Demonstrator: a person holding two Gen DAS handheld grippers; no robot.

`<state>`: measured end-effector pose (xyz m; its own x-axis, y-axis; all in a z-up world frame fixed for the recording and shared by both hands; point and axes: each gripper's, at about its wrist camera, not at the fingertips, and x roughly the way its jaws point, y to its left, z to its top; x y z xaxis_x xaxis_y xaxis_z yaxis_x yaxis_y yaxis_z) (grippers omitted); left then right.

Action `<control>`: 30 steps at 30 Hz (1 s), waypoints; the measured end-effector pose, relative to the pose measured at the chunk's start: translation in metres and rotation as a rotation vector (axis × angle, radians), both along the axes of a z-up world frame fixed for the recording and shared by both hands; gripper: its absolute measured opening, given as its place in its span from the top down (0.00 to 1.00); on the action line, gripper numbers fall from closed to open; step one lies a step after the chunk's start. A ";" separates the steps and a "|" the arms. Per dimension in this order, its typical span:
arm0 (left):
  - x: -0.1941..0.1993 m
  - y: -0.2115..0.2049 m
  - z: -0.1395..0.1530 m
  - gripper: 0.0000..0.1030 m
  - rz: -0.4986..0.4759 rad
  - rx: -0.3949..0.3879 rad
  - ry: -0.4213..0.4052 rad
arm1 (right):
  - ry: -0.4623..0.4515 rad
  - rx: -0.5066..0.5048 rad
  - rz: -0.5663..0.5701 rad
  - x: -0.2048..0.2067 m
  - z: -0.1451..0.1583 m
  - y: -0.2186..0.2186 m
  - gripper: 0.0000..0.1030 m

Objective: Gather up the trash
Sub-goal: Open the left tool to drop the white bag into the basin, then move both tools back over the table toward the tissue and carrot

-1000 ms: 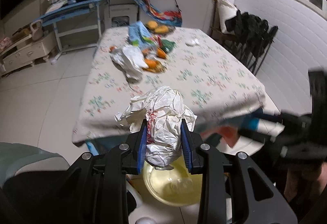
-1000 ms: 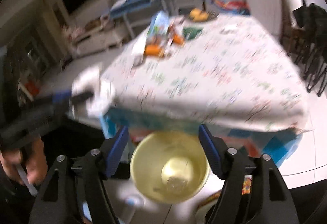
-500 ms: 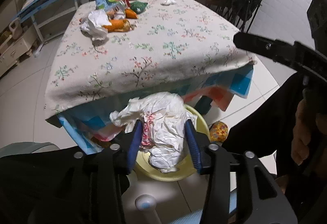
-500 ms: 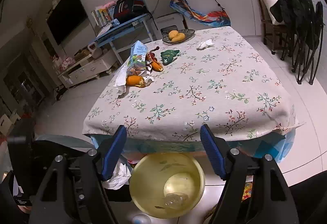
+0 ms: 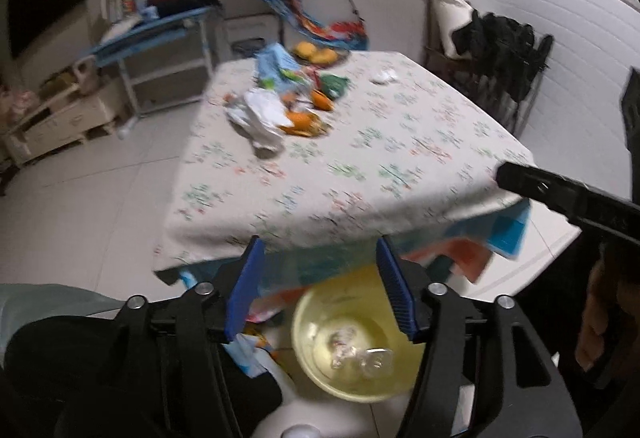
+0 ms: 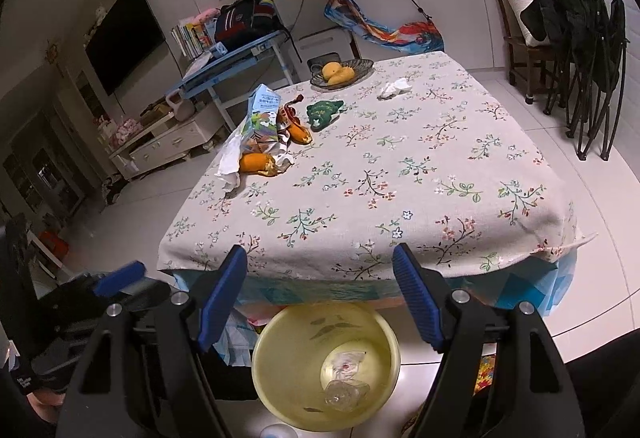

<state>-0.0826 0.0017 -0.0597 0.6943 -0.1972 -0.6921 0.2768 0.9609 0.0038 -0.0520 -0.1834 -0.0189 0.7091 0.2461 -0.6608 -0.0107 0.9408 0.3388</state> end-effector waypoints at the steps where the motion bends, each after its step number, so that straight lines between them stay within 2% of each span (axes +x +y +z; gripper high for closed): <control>1: 0.003 0.003 0.002 0.41 0.017 -0.011 0.002 | -0.003 -0.003 0.004 0.001 0.000 0.002 0.30; 15: 0.044 0.021 0.013 0.37 0.145 -0.025 0.011 | -0.020 -0.061 0.098 0.044 0.009 0.031 0.27; 30: 0.089 0.019 0.012 0.33 0.172 -0.021 0.027 | 0.025 -0.050 0.134 0.091 -0.007 0.036 0.27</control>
<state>0.0067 0.0209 -0.0478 0.6999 -0.0916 -0.7083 0.1082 0.9939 -0.0217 0.0388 -0.1474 -0.0259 0.6555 0.3035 -0.6916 -0.1292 0.9473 0.2932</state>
